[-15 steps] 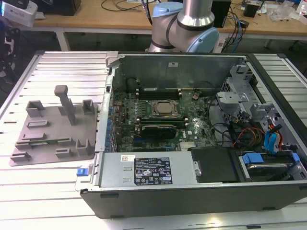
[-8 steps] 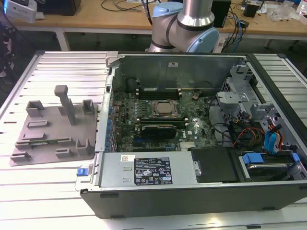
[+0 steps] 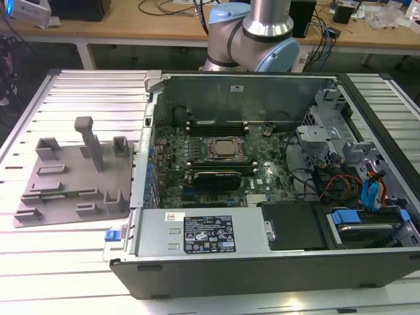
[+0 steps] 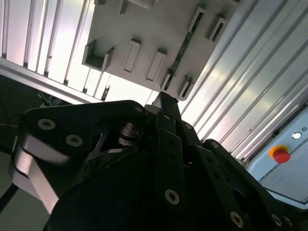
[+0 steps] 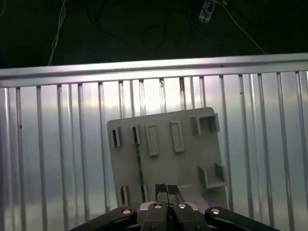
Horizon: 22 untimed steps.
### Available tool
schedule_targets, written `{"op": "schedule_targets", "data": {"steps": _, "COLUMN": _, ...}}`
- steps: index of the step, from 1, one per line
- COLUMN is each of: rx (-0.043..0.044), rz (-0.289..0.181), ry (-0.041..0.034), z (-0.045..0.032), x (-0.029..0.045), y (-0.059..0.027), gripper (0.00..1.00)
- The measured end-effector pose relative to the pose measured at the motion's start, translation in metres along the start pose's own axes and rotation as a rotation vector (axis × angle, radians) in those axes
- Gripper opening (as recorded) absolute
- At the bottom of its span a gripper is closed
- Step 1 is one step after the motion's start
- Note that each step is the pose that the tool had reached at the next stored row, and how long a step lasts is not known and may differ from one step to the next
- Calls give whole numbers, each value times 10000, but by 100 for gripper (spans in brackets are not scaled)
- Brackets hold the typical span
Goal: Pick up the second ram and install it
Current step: 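Pick up the second ram and move it above second insertion slot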
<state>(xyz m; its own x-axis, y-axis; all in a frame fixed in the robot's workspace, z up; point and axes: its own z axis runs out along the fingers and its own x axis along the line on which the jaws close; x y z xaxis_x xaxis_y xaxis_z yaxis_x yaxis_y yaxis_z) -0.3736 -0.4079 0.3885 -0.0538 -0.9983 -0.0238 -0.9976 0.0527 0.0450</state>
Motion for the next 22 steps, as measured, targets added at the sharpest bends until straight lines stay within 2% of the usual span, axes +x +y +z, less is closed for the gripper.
{"op": "schedule_targets", "data": {"steps": 3, "rx": -8, "rz": -324, "ry": 15, "z": 0, "x": 0, "y": 0, "gripper": 8}}
{"op": "schedule_targets", "data": {"steps": 5, "rx": -8, "rz": -341, "ry": 18, "z": 0, "x": 0, "y": 0, "gripper": 9}}
{"op": "schedule_targets", "data": {"steps": 8, "rx": -8, "rz": -358, "ry": 20, "z": 0, "x": 0, "y": 0, "gripper": 28}}
{"op": "schedule_targets", "data": {"steps": 9, "rx": -8, "rz": -357, "ry": 19, "z": 6, "x": 0, "y": -1, "gripper": 28}}
{"op": "schedule_targets", "data": {"steps": 13, "rx": -9, "rz": -356, "ry": 20, "z": 135, "x": 15, "y": -61, "gripper": 28}}
{"op": "schedule_targets", "data": {"steps": 19, "rx": -10, "rz": -357, "ry": 20, "z": 359, "x": 22, "y": -77, "gripper": 28}}
{"op": "schedule_targets", "data": {"steps": 22, "rx": -10, "rz": -357, "ry": 20, "z": 423, "x": 23, "y": -80, "gripper": 28}}
